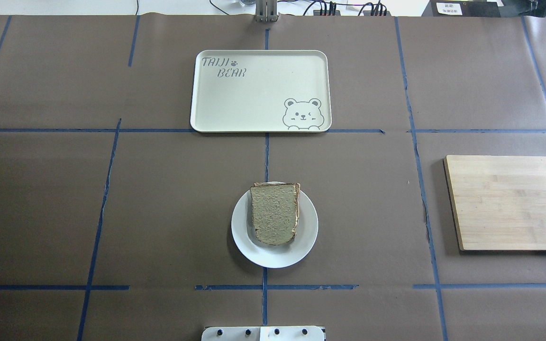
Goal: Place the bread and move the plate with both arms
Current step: 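Bring the left gripper in toward the rim of the white plate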
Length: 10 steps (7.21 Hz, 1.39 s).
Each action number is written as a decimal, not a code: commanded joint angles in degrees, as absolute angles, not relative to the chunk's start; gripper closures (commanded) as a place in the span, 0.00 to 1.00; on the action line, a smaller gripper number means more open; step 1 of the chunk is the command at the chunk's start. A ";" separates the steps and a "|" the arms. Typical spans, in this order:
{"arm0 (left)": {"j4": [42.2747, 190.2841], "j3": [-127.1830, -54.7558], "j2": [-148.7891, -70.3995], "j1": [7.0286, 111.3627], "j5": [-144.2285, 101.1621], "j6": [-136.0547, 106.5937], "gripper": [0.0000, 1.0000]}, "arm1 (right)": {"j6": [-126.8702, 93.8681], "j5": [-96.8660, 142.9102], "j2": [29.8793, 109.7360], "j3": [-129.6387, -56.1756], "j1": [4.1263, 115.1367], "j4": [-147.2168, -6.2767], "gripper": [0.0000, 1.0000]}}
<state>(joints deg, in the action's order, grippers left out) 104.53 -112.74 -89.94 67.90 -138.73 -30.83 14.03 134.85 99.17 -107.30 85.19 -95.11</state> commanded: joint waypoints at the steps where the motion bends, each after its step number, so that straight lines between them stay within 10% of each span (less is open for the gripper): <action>1: 126.19 -113.21 -90.70 55.60 -137.13 -61.38 0.00 | 16.62 132.98 101.86 -107.14 87.01 -97.73 0.00; 5: 151.82 -111.63 -90.79 32.76 -105.22 -94.33 0.00 | 16.17 133.15 101.69 -106.96 86.92 -97.82 0.00; 10: 176.57 -90.90 -102.89 19.34 -84.11 -102.21 0.00 | 16.08 133.15 101.69 -106.96 86.92 -97.82 0.00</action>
